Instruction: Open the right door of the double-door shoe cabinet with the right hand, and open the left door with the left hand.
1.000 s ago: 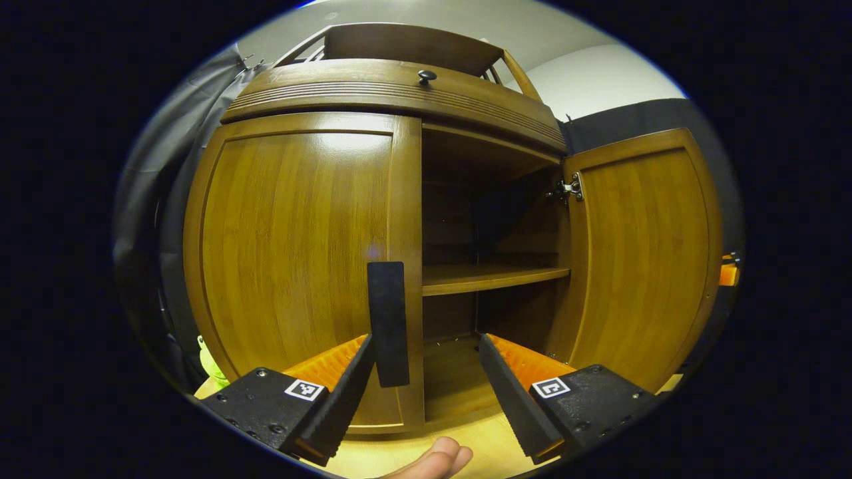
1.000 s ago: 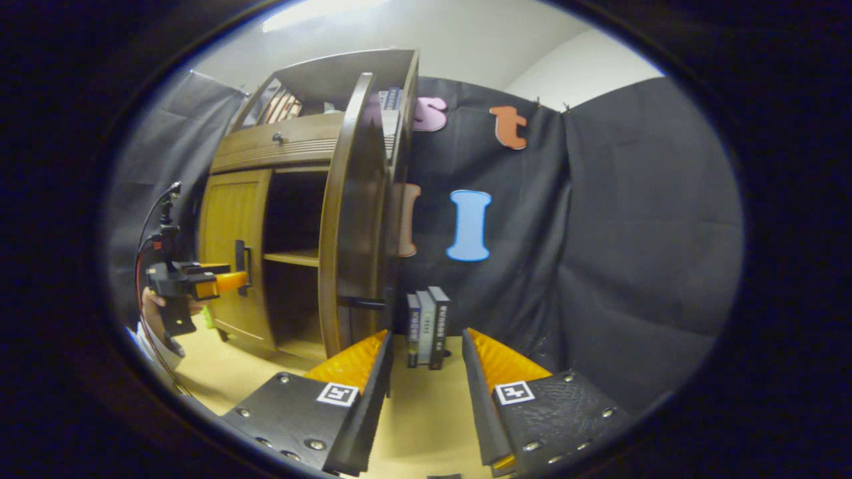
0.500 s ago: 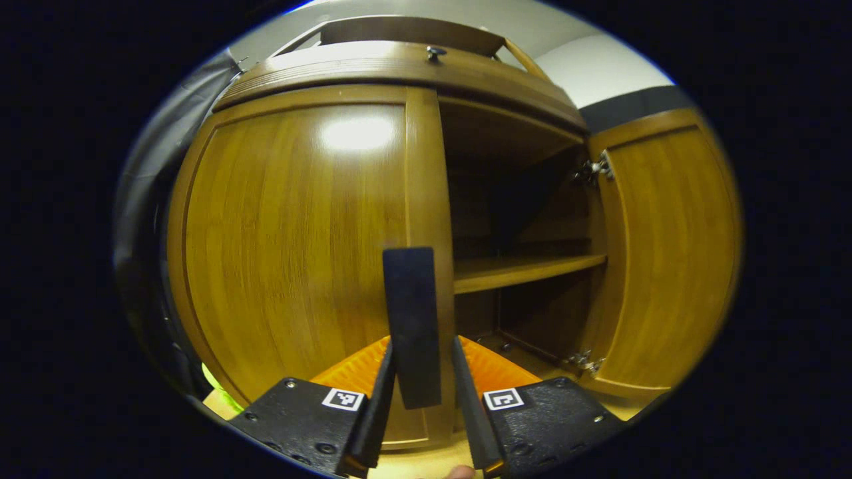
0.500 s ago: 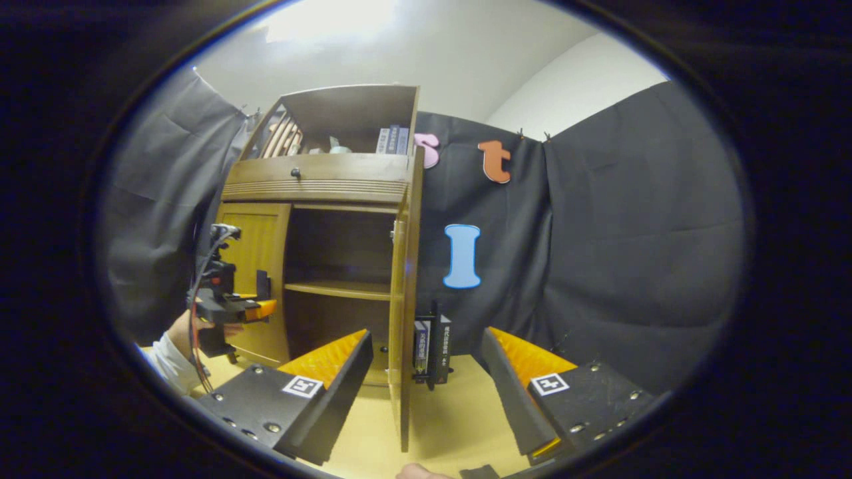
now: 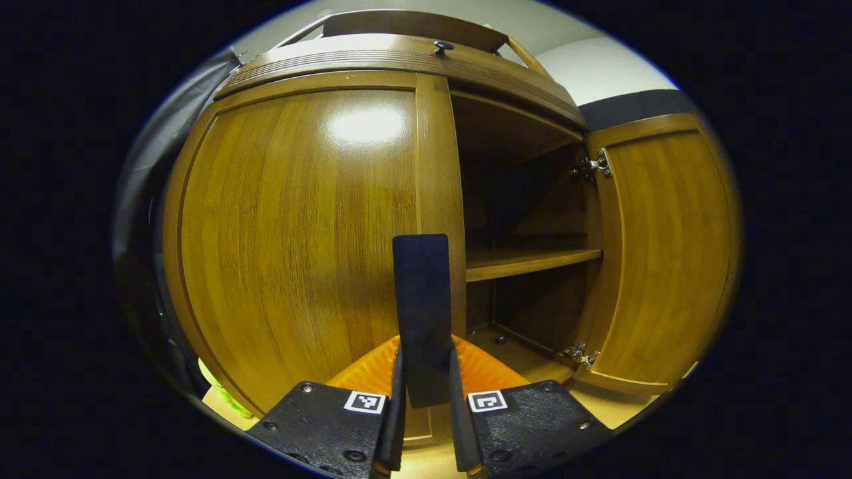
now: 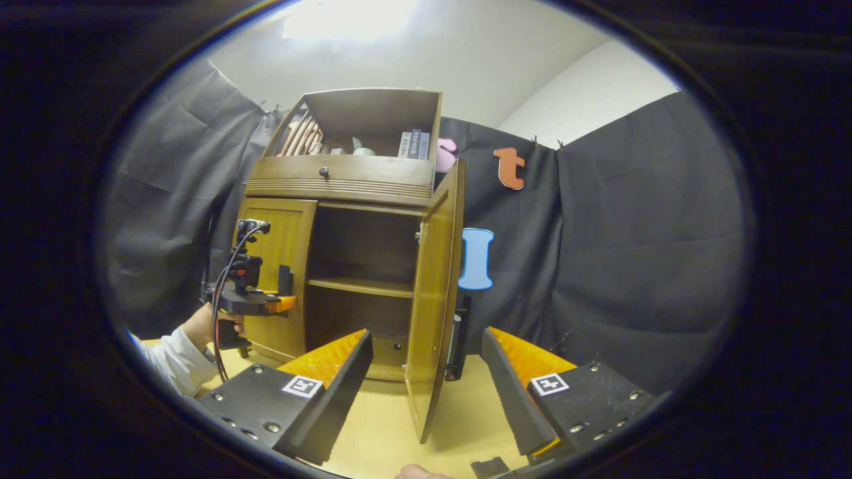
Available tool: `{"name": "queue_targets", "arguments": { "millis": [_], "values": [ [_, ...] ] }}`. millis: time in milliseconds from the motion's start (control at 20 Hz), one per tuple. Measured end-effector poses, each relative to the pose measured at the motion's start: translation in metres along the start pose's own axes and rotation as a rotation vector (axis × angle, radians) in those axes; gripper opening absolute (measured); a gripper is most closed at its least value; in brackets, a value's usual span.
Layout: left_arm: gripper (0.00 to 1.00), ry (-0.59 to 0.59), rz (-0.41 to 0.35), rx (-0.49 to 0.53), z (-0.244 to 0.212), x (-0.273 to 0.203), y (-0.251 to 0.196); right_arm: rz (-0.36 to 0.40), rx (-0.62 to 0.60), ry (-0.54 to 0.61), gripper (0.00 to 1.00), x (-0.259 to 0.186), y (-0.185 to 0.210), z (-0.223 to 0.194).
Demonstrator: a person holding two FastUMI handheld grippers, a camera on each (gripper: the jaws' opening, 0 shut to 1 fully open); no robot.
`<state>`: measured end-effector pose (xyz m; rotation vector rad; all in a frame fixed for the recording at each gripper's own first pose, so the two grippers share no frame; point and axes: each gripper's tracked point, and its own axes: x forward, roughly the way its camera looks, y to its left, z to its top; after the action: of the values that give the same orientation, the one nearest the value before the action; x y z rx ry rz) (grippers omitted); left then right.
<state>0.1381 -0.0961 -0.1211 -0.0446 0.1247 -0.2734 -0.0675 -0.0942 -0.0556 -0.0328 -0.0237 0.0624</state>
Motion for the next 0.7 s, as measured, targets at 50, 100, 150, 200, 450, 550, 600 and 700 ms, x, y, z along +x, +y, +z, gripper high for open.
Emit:
{"name": "queue_targets", "arguments": {
  "millis": [50,100,150,200,450,550,600,700],
  "values": [
    [0.31,0.004,-0.007,-0.013,-0.001,-0.002,-0.001,0.006,0.009,-0.004,0.98,-0.001,0.002,-0.001],
    [0.31,0.004,-0.013,-0.012,0.0,-0.004,-0.001,0.014,0.023,-0.007,0.98,-0.002,0.005,-0.001],
    [0.31,0.013,-0.016,-0.009,-0.002,-0.007,0.0,0.017,0.04,-0.009,0.98,-0.001,0.004,-0.002],
    [0.31,0.016,-0.021,-0.006,-0.003,-0.01,-0.001,0.018,0.059,-0.007,0.98,-0.002,0.002,-0.002],
    [0.31,0.02,-0.057,-0.014,-0.003,-0.032,-0.003,0.047,0.099,-0.015,0.98,-0.009,0.006,-0.001],
    [0.31,0.022,-0.057,-0.011,-0.003,-0.044,-0.004,0.057,0.097,-0.014,0.98,-0.008,0.01,-0.003],
    [0.31,0.021,-0.058,-0.006,-0.004,-0.05,-0.003,0.053,0.099,-0.01,0.98,-0.008,0.009,-0.004],
    [0.31,0.029,-0.062,-0.001,-0.004,-0.061,-0.001,0.049,0.104,-0.011,0.98,-0.012,0.01,-0.003]
  ]
}}
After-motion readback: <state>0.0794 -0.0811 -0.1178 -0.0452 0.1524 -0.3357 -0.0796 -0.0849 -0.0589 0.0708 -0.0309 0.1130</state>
